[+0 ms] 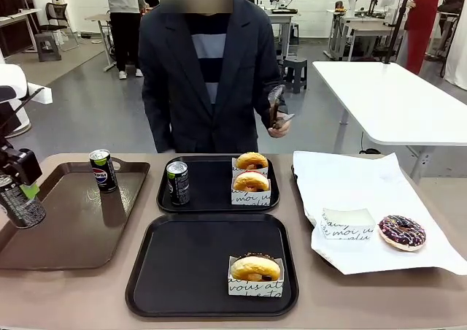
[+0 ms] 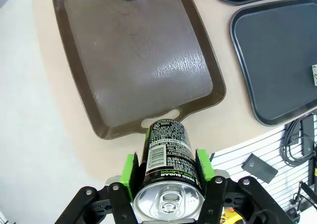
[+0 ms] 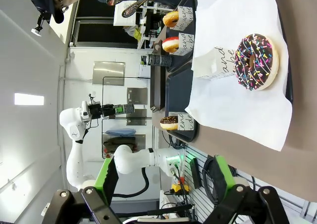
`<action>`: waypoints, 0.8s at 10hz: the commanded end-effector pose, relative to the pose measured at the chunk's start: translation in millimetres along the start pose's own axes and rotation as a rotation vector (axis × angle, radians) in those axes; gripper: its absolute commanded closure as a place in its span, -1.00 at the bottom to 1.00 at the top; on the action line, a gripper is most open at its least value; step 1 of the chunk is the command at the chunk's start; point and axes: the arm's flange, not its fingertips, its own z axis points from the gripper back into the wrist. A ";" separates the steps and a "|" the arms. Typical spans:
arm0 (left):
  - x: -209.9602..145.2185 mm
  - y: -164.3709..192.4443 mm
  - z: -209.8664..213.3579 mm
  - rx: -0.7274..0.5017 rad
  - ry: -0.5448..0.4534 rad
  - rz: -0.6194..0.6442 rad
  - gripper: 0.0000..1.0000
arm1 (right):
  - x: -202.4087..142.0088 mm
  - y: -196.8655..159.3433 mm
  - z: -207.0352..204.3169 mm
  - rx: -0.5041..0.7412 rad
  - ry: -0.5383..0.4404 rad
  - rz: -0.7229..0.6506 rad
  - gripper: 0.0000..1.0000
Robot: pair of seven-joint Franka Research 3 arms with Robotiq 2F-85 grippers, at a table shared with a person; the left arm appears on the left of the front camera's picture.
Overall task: Set up donuts and drinks on trays.
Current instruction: Pick up one Pepsi coke from the Handle tray and place it on the Flat Tray without a Pepsi coke.
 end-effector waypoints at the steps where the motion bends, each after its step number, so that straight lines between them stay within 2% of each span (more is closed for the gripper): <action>1: 9.1 -14.6 -3.5 0.007 0.012 -0.010 -0.15 | -3.1 0.2 1.6 0.001 0.011 0.009 -1.00; 3: 33.4 -57.2 2.5 -0.057 -0.037 -0.109 -0.15 | -3.1 0.2 1.6 0.001 0.011 0.009 -1.00; 6: 64.6 -128.3 4.7 -0.108 -0.091 -0.170 -0.15 | -3.1 0.2 1.6 0.001 0.011 0.009 -1.00; 8: 82.0 -168.0 -5.6 -0.125 -0.072 -0.243 -0.15 | -3.1 0.2 1.6 0.001 0.011 0.009 -1.00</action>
